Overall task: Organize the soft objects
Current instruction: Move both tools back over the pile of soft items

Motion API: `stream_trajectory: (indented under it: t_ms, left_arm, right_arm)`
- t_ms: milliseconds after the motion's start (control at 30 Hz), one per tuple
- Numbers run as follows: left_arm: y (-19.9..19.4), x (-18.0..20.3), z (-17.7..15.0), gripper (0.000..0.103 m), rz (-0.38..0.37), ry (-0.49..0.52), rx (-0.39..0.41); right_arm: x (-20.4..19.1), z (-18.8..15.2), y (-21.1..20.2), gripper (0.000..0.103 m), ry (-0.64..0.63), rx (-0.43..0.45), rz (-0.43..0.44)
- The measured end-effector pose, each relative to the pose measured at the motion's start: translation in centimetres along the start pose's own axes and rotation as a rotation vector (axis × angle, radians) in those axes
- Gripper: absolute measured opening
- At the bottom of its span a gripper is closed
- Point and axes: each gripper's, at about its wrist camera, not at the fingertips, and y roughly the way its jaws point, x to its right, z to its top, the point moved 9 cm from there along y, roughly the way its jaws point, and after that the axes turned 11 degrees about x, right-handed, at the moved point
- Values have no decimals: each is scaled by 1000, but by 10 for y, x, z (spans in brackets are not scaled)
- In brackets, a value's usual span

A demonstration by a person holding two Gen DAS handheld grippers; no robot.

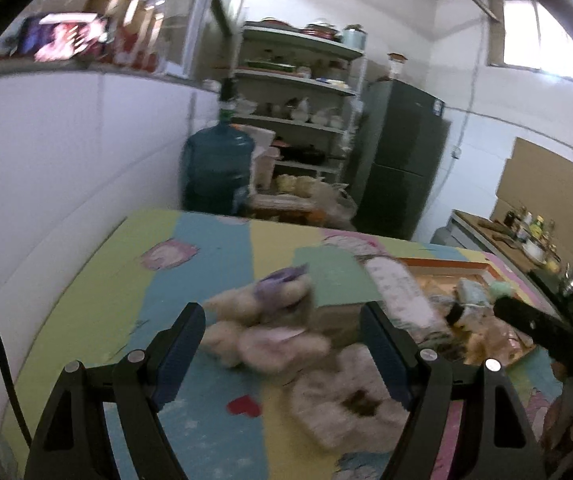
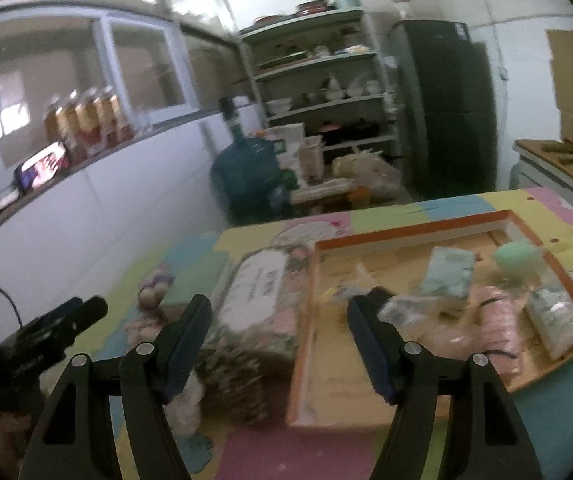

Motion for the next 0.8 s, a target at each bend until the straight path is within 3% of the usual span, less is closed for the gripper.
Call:
stream_trajectory:
  t_ms: [100, 467, 567, 700, 800]
  left_arm:
    - [-2, -20, -10, 79, 20, -29, -20]
    - [-3, -47, -32, 79, 35, -58, -57]
    - [-1, -49, -36, 79, 31, -65, -67]
    - [1, -48, -41, 79, 19, -67, -79]
    - [1, -48, -45, 79, 12, -68, -87]
  right_arm:
    - [-23, -21, 6, 72, -36, -45, 77]
    - [-69, -79, 20, 71, -51, -201, 224]
    - [-67, -97, 23, 66, -35, -255, 225]
    - [-65, -110, 32, 46, 34, -317, 242]
    - [-67, -114, 37, 44, 65, -338, 254]
